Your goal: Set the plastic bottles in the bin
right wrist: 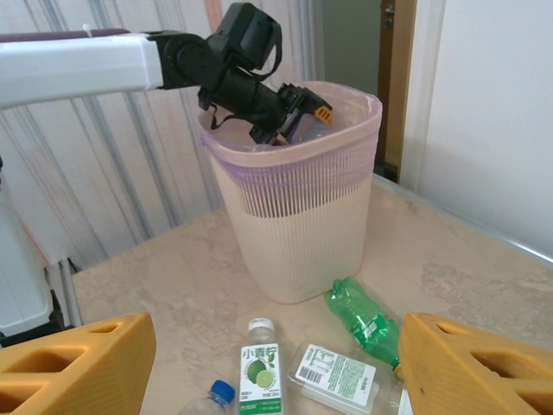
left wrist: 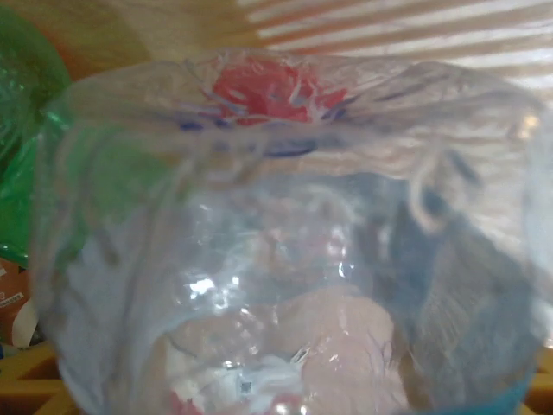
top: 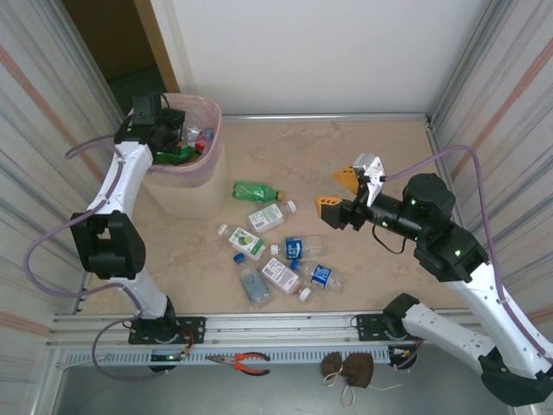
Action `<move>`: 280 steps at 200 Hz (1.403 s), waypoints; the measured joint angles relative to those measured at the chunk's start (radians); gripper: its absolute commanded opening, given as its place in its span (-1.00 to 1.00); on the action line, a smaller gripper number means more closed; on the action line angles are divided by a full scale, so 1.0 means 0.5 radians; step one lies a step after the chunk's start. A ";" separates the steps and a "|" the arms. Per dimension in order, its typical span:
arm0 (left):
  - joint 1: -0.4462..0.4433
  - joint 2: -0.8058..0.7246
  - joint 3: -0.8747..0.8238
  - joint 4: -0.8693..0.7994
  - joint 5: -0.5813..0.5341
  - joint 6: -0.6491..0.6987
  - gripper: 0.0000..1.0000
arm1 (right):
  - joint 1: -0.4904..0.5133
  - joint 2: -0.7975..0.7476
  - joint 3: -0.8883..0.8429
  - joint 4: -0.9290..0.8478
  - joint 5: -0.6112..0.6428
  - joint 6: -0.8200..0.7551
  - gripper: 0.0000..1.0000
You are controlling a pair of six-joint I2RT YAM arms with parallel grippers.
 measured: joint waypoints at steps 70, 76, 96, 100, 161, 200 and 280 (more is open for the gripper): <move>0.000 -0.229 -0.014 -0.005 -0.005 -0.006 0.61 | 0.000 0.006 0.000 -0.006 0.004 0.004 0.47; 0.000 -0.266 -0.014 -0.005 -0.005 -0.005 0.59 | 0.000 0.006 0.000 -0.007 0.004 0.005 0.47; 0.000 -0.352 -0.014 0.004 -0.005 0.009 0.51 | 0.000 0.007 0.000 -0.007 0.004 0.005 0.47; 0.000 -0.364 -0.014 0.007 -0.005 0.011 0.46 | 0.000 0.007 0.000 -0.007 0.004 0.005 0.47; 0.000 -0.293 -0.002 0.132 0.044 0.130 0.11 | 0.000 0.025 0.000 -0.007 0.004 0.005 0.47; 0.001 -0.158 0.001 0.145 0.063 0.182 0.10 | 0.000 0.027 0.000 -0.007 0.011 0.005 0.47; 0.018 -0.122 -0.123 0.277 0.169 0.216 0.05 | 0.000 0.253 0.044 -0.173 0.297 0.205 0.43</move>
